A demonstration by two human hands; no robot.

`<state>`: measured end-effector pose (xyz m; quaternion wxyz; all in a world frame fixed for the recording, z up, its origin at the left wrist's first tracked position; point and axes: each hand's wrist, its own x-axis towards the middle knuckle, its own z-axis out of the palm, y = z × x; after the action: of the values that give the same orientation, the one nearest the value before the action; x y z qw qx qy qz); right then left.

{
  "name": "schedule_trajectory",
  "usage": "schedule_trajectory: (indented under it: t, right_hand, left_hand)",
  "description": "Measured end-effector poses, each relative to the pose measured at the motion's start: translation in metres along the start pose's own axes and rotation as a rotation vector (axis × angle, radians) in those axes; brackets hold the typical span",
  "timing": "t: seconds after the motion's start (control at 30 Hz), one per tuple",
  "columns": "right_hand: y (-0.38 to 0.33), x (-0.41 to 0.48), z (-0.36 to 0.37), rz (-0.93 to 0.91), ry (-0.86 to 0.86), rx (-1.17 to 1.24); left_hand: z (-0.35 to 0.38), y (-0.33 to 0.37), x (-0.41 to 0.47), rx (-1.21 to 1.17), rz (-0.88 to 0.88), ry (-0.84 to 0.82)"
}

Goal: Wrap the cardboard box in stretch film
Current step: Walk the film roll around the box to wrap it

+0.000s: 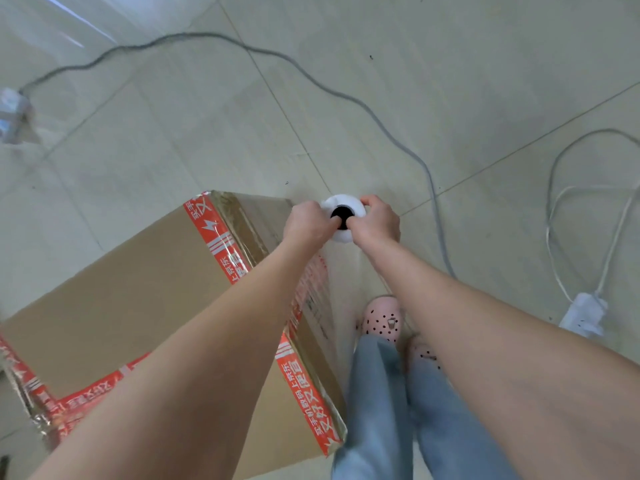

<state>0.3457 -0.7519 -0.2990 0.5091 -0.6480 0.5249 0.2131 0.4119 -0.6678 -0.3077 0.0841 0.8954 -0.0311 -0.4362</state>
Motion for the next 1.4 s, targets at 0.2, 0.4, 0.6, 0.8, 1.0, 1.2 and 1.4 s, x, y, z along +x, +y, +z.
schedule_trajectory:
  t: [0.2, 0.4, 0.6, 0.8, 1.0, 1.2, 1.4]
  right_hand:
    - [-0.005, 0.009, -0.008, -0.052, -0.015, -0.099]
    - [-0.026, 0.021, -0.021, -0.097, -0.045, -0.252]
    - [-0.055, 0.041, -0.014, -0.145, -0.068, -0.299]
    - [-0.08, 0.045, 0.008, -0.096, -0.234, -0.167]
    - [-0.099, 0.05, 0.02, -0.084, -0.293, -0.176]
    - [-0.095, 0.05, 0.028, -0.067, -0.315, -0.247]
    - [-0.108, 0.054, 0.031, -0.085, -0.294, -0.312]
  left_hand:
    - [-0.009, 0.031, 0.011, 0.463, 0.323, 0.058]
    - [-0.023, 0.045, 0.03, 0.591, 0.335, 0.041]
    - [-0.036, 0.024, 0.041, 0.167, 0.071, 0.133]
    - [-0.051, 0.002, 0.049, -0.234, -0.211, 0.214]
    - [-0.066, -0.004, 0.051, -0.089, -0.193, 0.138]
    - [-0.073, 0.004, 0.052, 0.154, 0.005, 0.165]
    - [-0.084, 0.005, 0.062, 0.249, 0.072, 0.14]
